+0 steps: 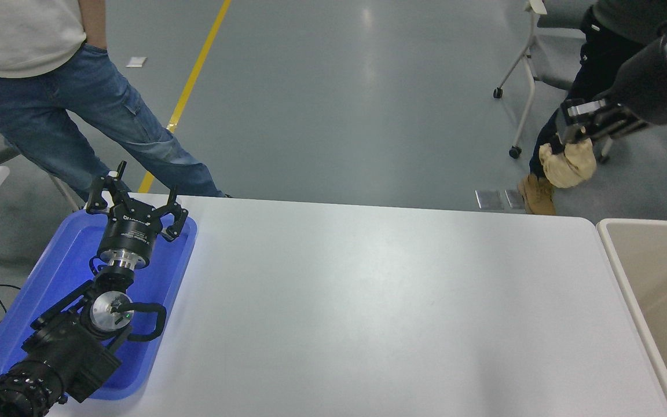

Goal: Pick up paper ball place in dustbin

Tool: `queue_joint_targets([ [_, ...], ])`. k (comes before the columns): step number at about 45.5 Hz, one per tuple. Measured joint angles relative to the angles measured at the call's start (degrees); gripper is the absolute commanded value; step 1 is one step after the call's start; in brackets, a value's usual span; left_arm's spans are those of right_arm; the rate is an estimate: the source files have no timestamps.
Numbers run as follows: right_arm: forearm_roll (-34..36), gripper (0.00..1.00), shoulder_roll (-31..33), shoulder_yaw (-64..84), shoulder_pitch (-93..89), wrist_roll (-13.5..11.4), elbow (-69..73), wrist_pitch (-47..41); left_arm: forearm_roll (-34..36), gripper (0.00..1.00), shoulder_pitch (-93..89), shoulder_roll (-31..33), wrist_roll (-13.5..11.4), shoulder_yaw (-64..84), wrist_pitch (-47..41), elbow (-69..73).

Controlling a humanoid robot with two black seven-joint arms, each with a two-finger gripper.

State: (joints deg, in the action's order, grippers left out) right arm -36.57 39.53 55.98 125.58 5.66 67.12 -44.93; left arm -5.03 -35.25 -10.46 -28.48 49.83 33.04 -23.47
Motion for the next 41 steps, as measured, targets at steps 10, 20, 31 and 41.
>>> queue_joint_targets([
  [10, -1.05, 0.0, 3.92, -0.22, -10.12, -0.08, -11.28, 1.66, 0.0, 1.0, -0.02, 0.0, 0.0, 0.0, 0.0, 0.0],
  [20, -0.85, 0.0, 6.88, -1.64, -22.09, -0.1, -22.92, 6.26, -0.01, 1.0, -0.01, 0.01, 0.0, 0.0, 0.0, -0.03],
  [31, -0.08, 0.0, 8.84, -8.72, -41.54, -0.22, -35.7, 14.93, -0.03, 1.0, -0.01, 0.0, 0.0, 0.0, 0.01, 0.0],
  [41, 3.84, 0.0, 6.94, -14.88, -57.47, -0.39, -44.41, 22.33, -0.02, 1.0, -0.02, 0.0, 0.0, 0.0, 0.01, 0.0],
])
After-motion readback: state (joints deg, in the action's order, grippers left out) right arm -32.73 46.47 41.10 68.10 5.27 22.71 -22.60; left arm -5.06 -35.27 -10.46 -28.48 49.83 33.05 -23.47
